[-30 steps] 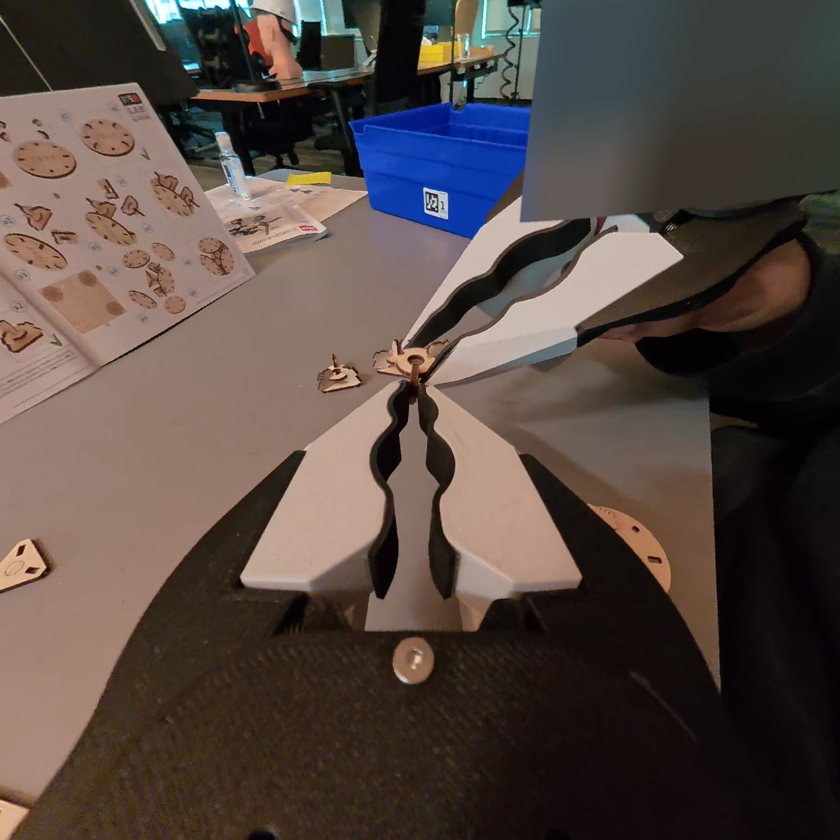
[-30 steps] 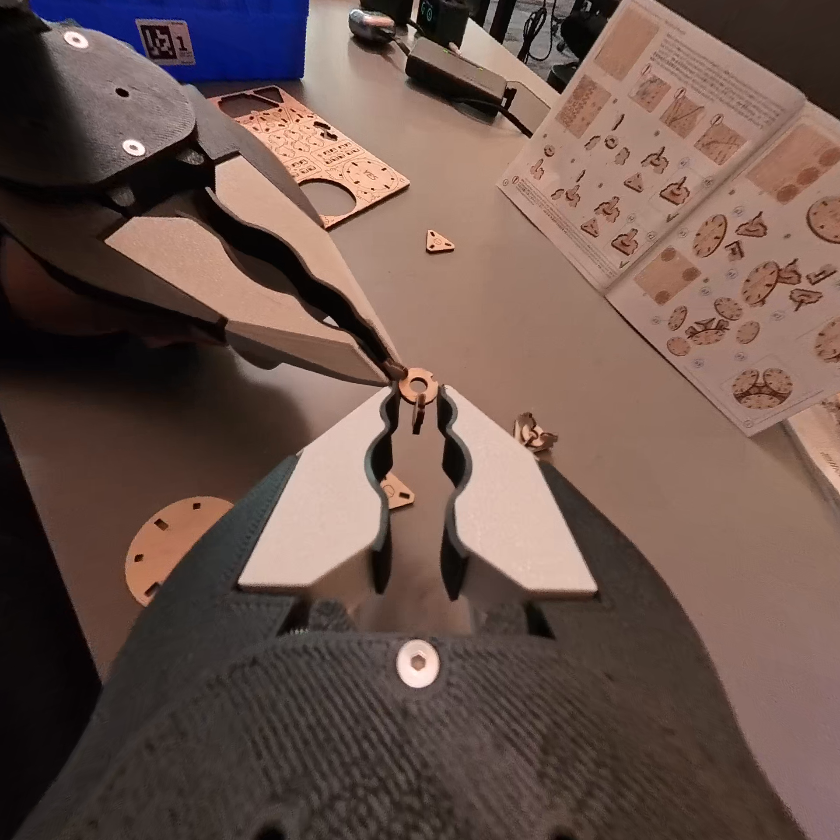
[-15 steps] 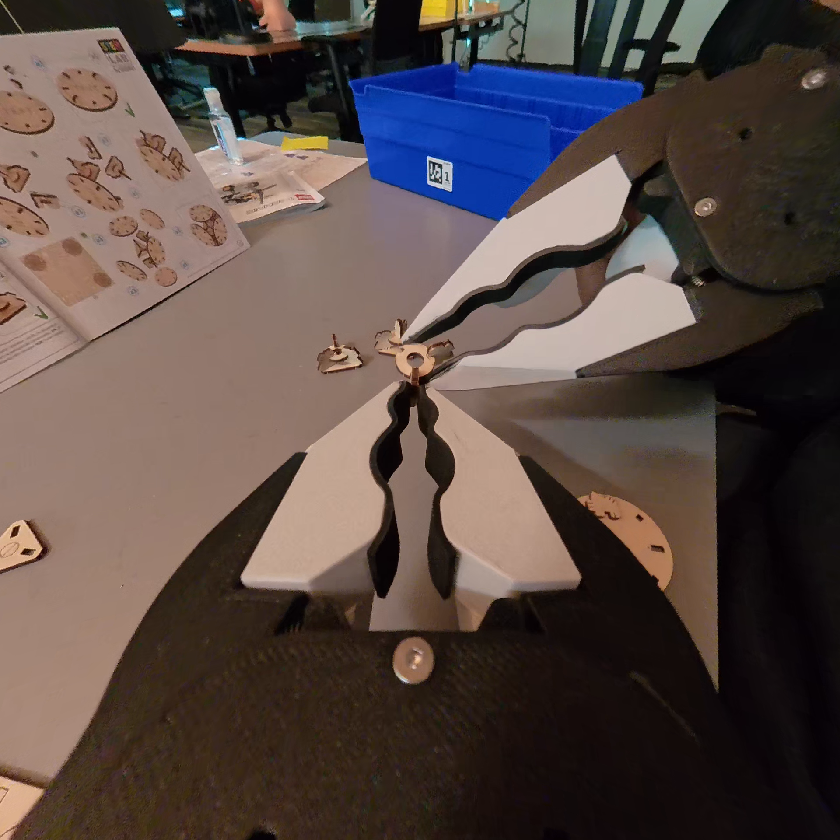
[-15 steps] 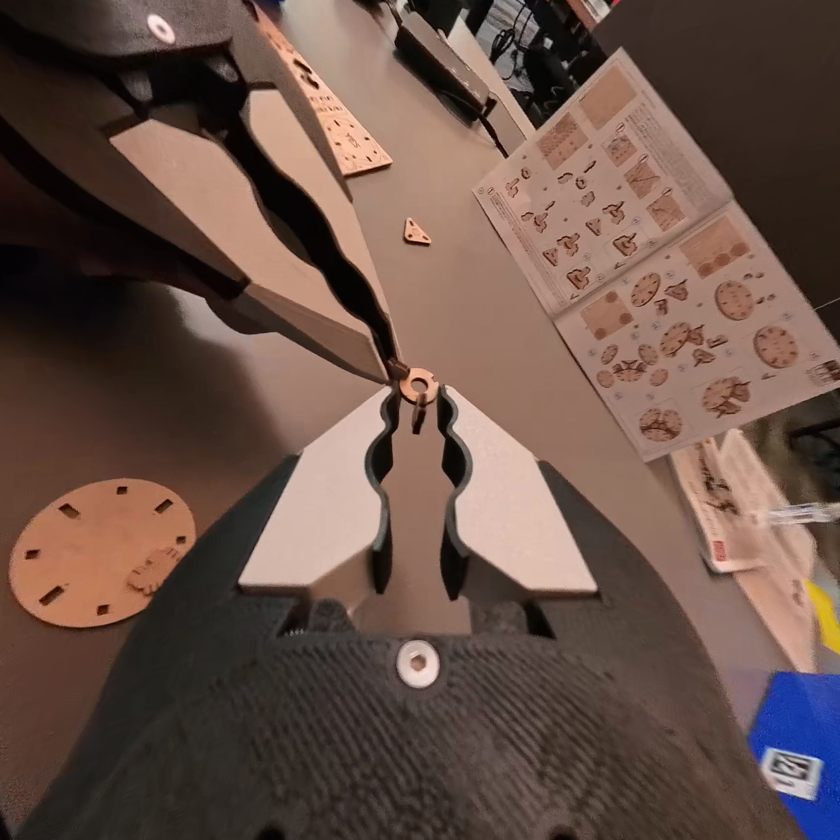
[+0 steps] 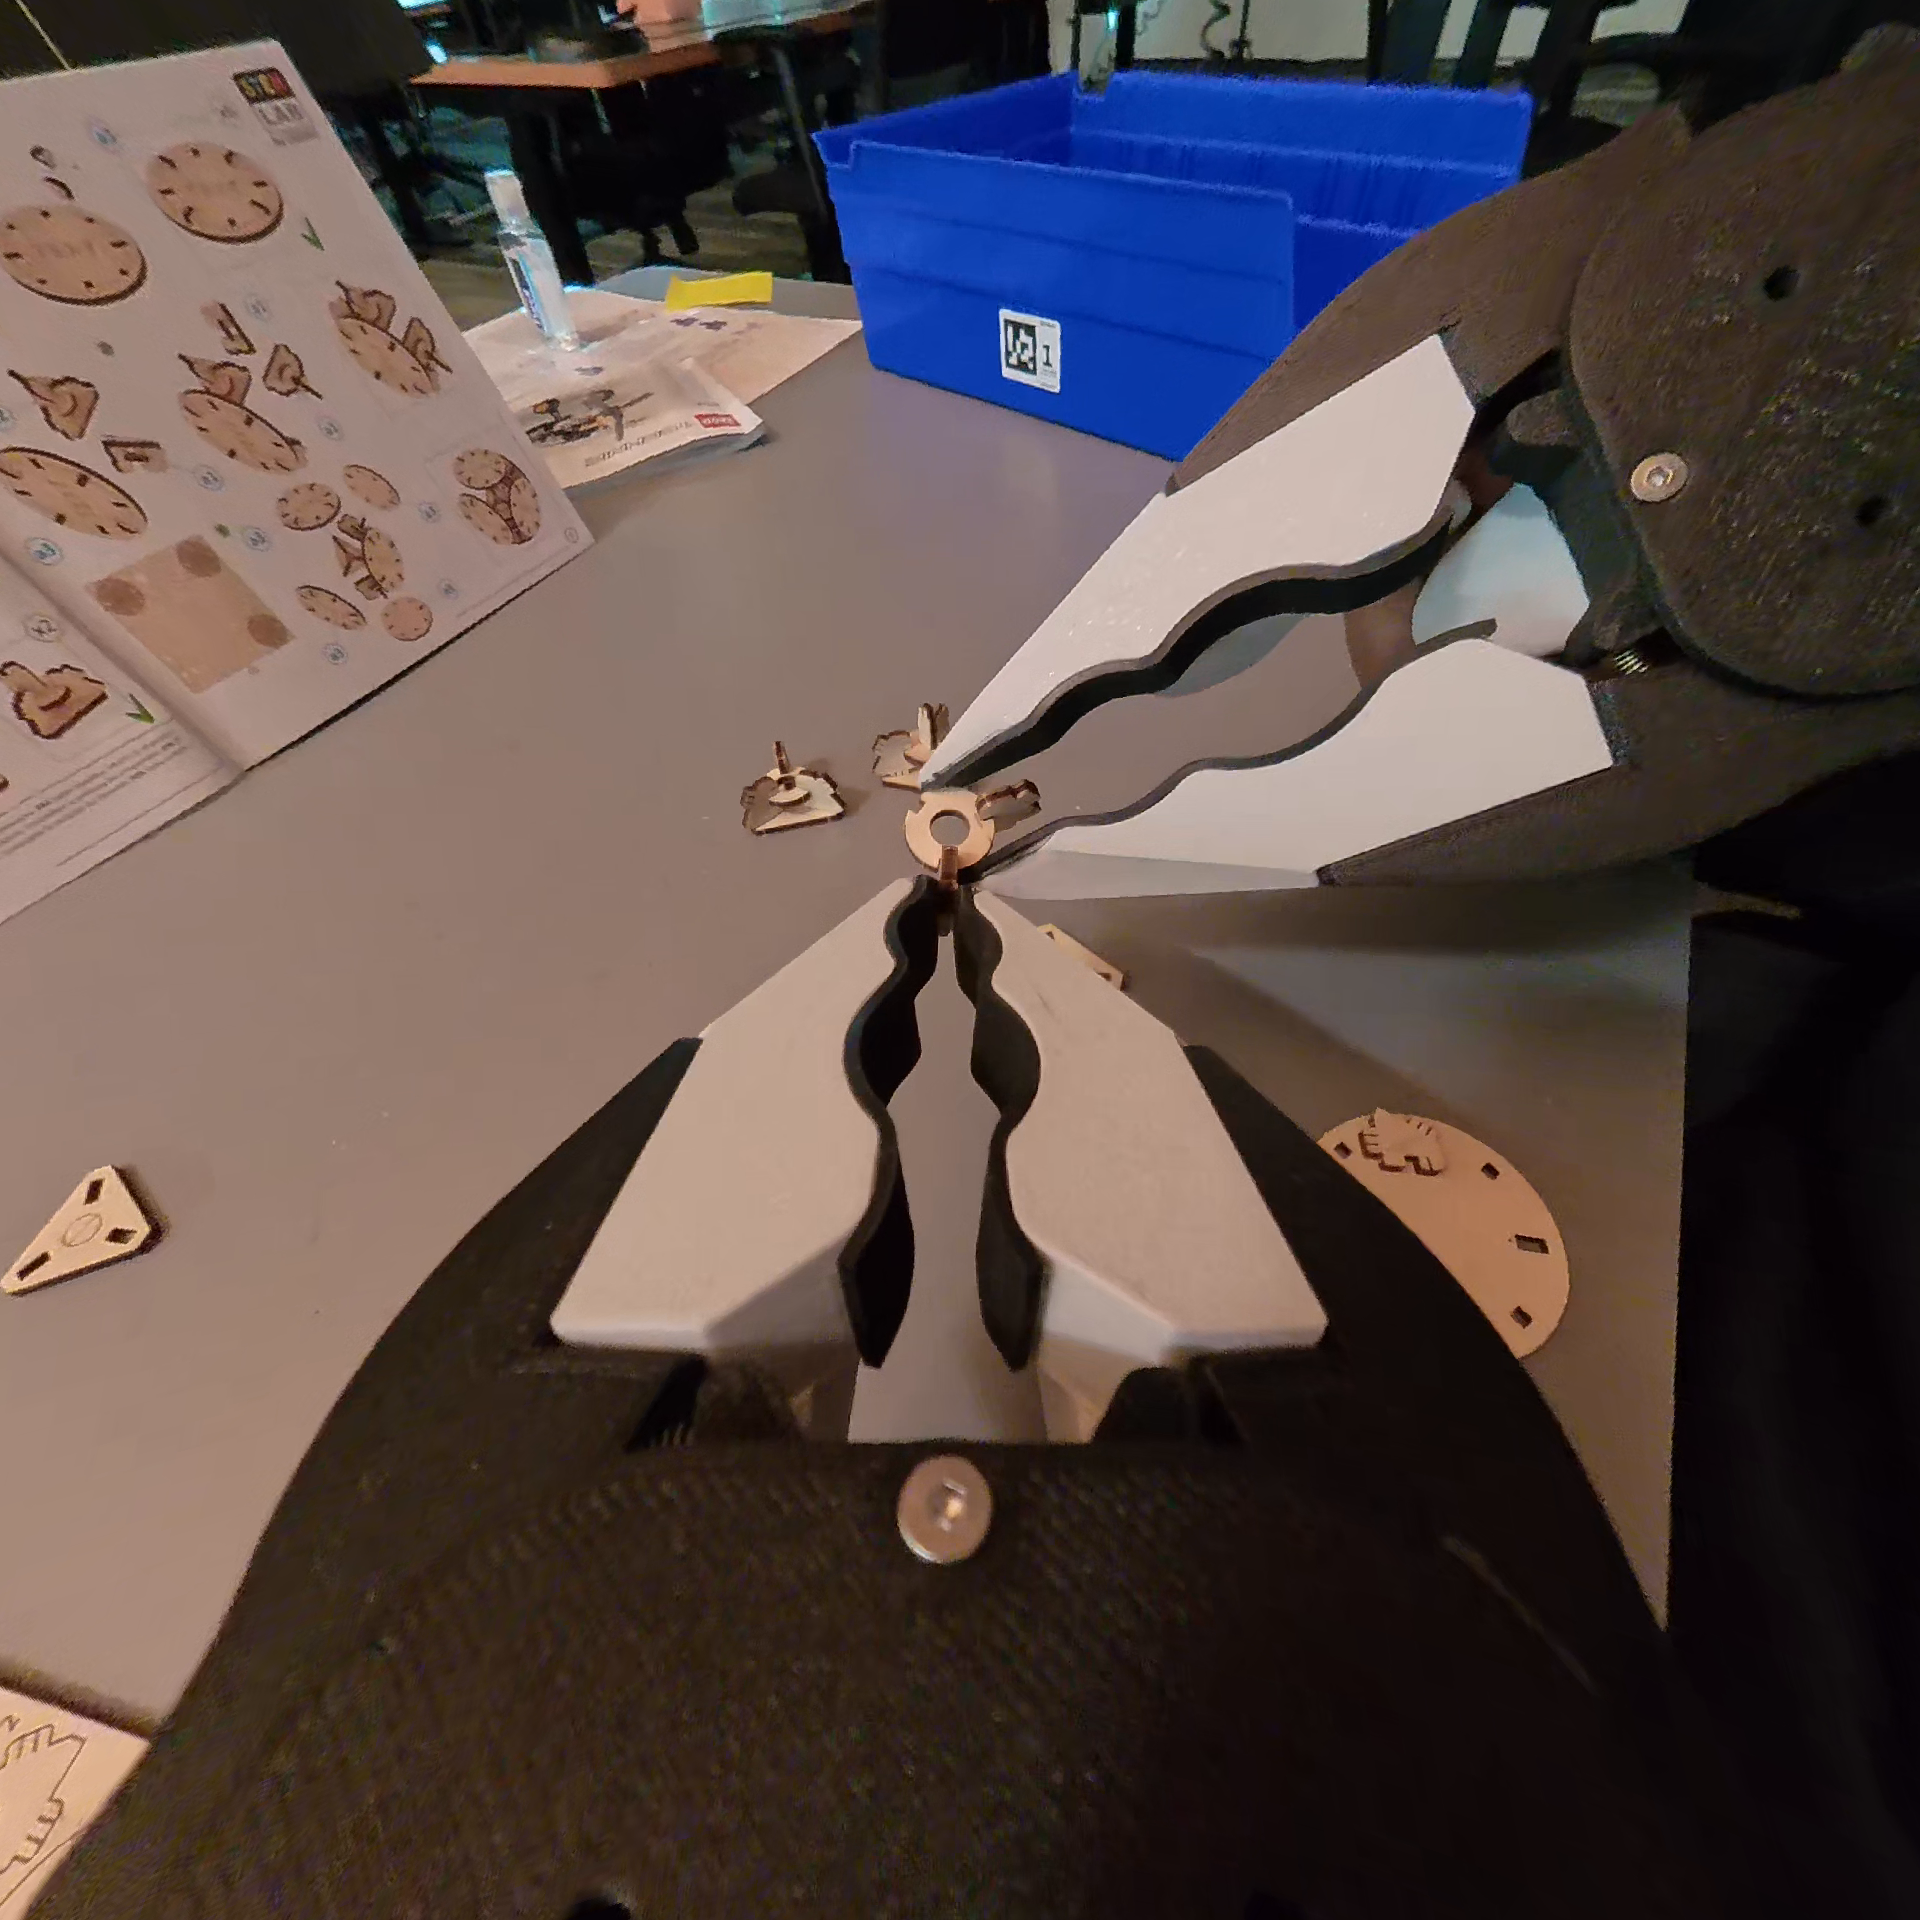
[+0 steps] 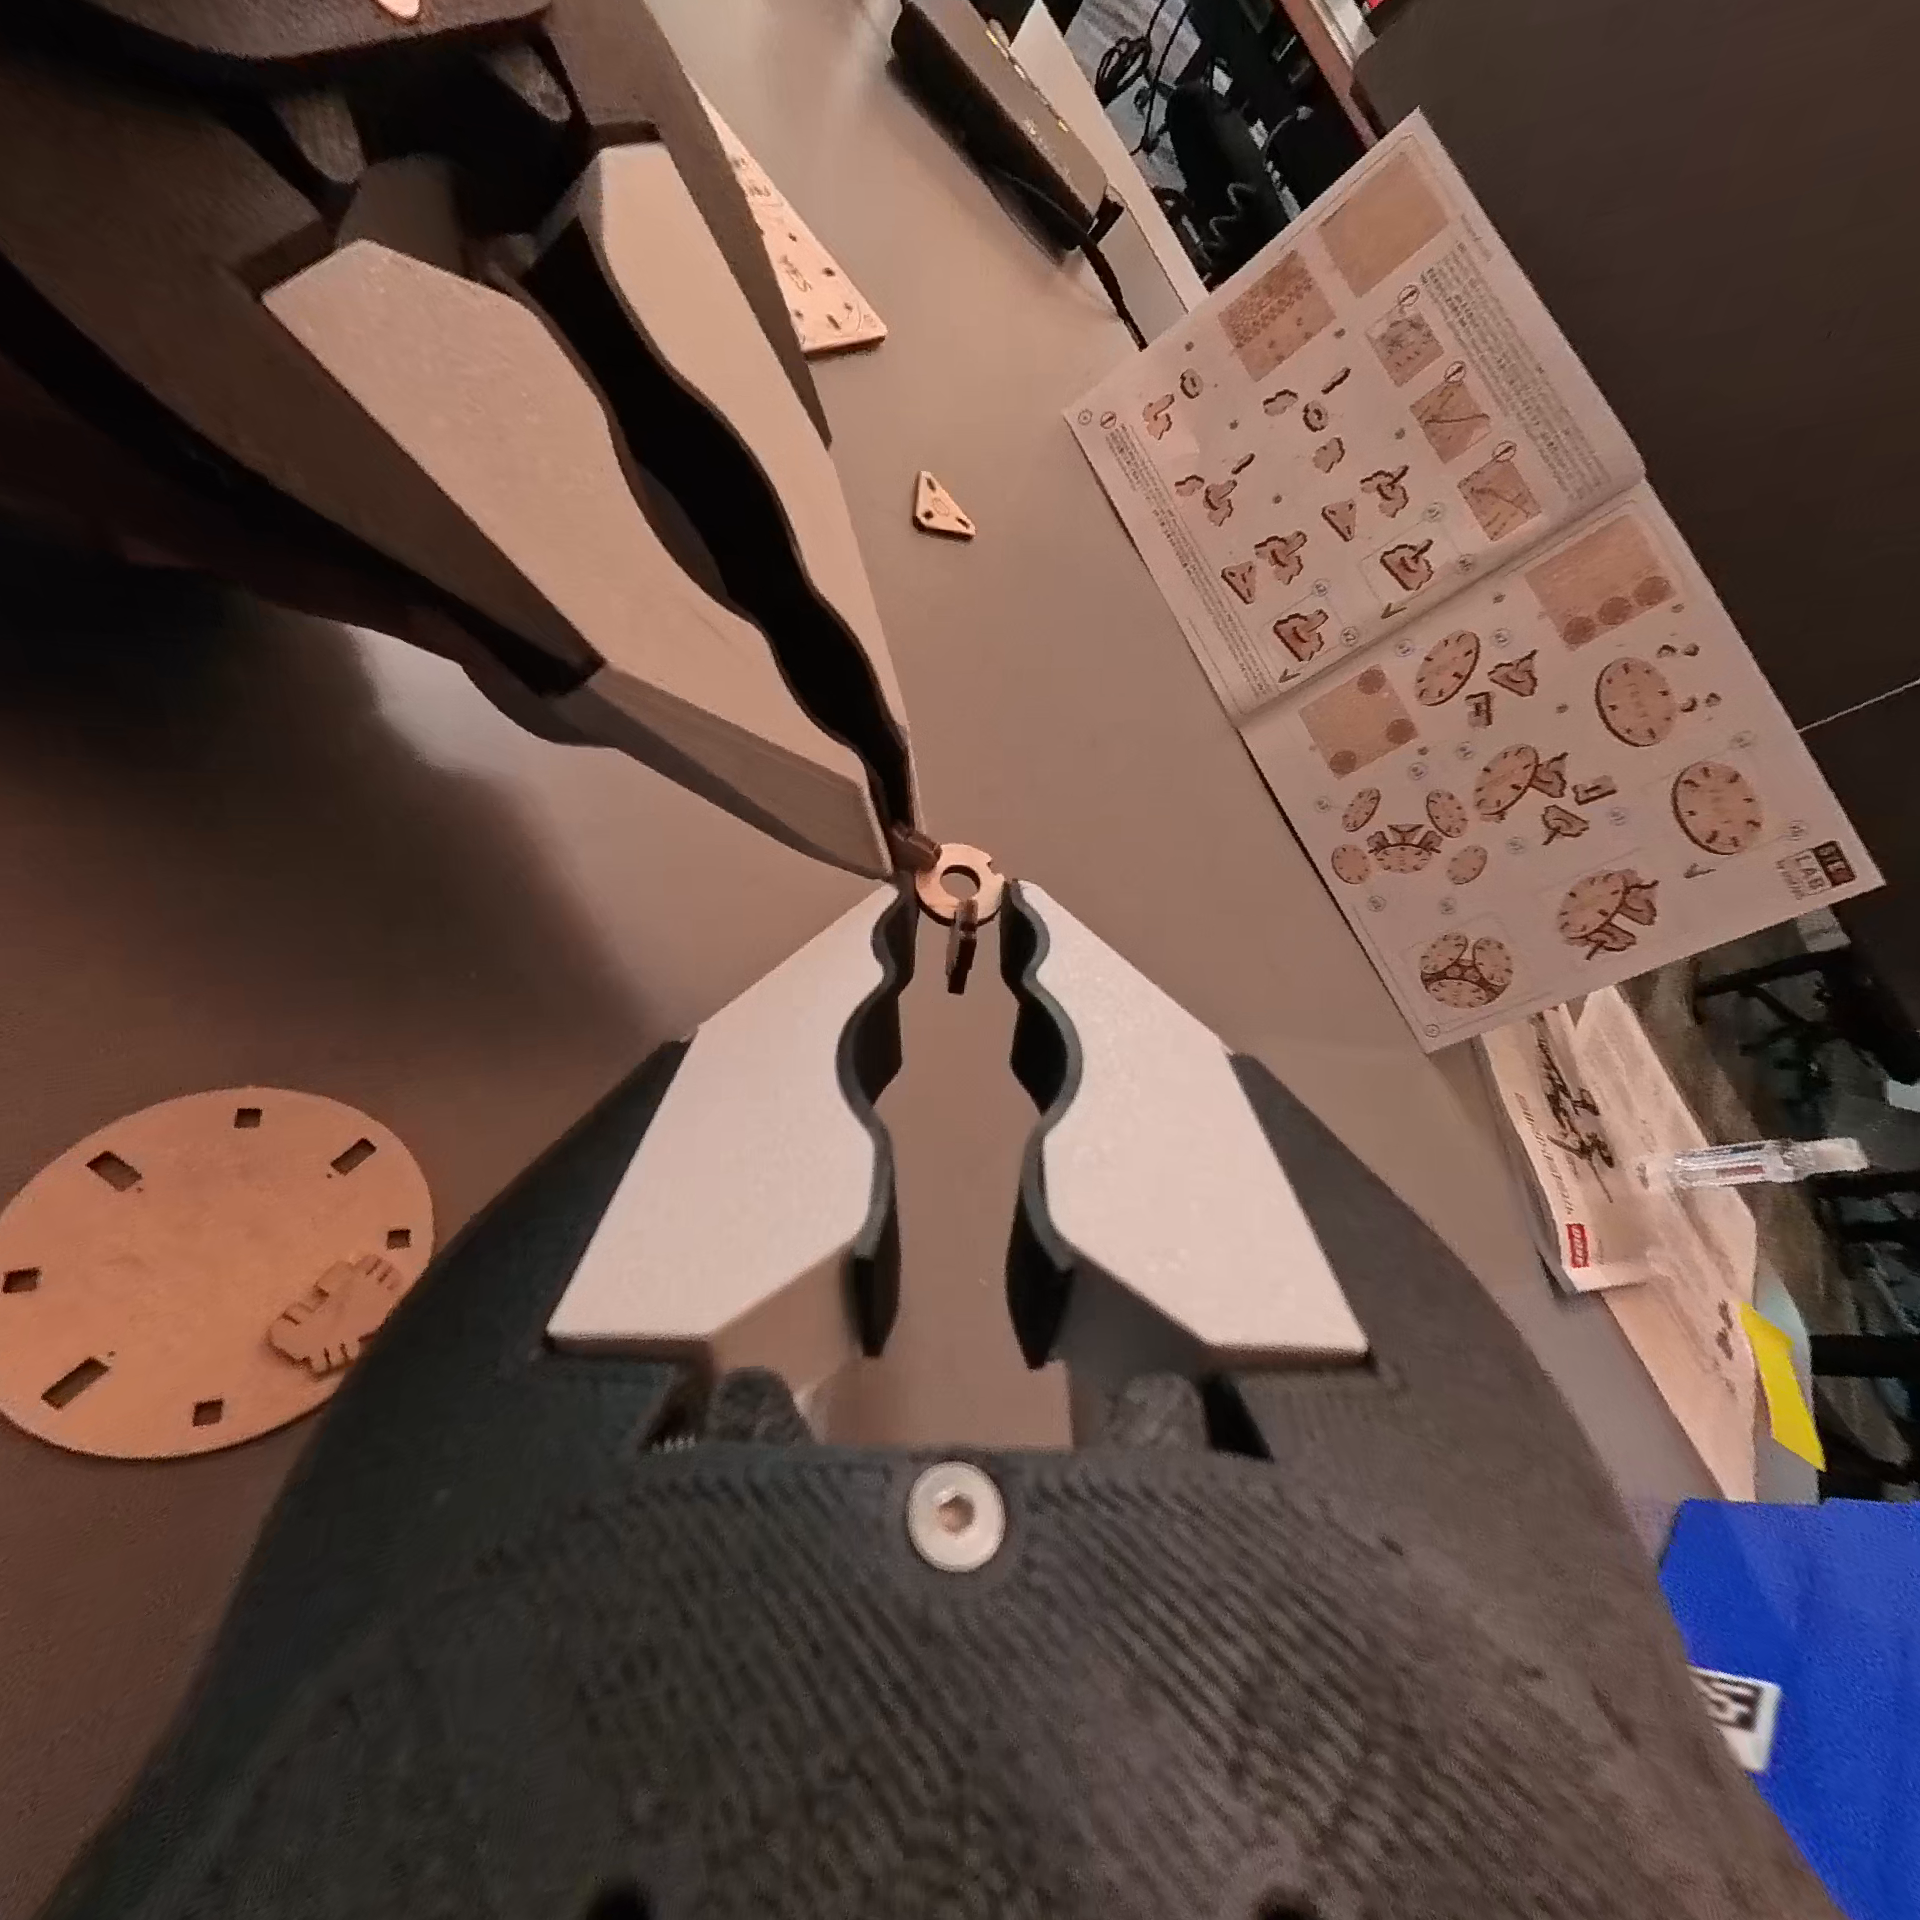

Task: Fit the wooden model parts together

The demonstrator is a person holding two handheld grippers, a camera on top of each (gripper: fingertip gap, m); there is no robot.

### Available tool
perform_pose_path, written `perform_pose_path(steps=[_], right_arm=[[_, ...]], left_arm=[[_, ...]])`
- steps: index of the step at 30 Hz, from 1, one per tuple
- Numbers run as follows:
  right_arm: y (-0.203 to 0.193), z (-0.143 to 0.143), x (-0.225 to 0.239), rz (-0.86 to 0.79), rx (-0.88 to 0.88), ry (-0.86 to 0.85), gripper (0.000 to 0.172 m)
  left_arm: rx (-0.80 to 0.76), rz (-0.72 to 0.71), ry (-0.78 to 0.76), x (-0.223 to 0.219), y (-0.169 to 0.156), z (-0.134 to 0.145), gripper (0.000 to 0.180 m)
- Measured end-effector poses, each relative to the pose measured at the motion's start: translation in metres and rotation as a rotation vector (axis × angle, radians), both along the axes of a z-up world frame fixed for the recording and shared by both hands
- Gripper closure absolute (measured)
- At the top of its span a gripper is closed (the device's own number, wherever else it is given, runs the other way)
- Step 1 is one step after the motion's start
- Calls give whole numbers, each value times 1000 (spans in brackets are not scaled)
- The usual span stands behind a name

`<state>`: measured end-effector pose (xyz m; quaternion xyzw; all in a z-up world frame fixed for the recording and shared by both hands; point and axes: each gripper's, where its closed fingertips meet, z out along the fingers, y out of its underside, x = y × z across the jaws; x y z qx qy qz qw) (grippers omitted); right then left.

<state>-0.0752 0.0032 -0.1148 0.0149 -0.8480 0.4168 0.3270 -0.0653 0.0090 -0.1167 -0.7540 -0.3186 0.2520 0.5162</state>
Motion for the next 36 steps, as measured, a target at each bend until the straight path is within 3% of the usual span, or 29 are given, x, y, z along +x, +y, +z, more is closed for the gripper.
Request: perform_pose_path(steps=[14, 16, 19, 22, 36], right_arm=[[0, -1, 1, 26, 23, 35, 157], [1, 0, 0, 41, -7, -2, 156], [4, 0, -2, 52, -35, -74, 156], [4, 2, -2, 61, -67, -117, 156], [7, 2, -1, 129, -249, -493, 156]], left_arm=[[-12, -1, 17, -1, 2, 0, 180], [-13, -4, 29, -1, 2, 1, 180], [27, -16, 59, 0, 3, 8, 158], [50, -37, 49, 2, 3, 9, 152], [206, -103, -29, 3, -1, 16, 153]])
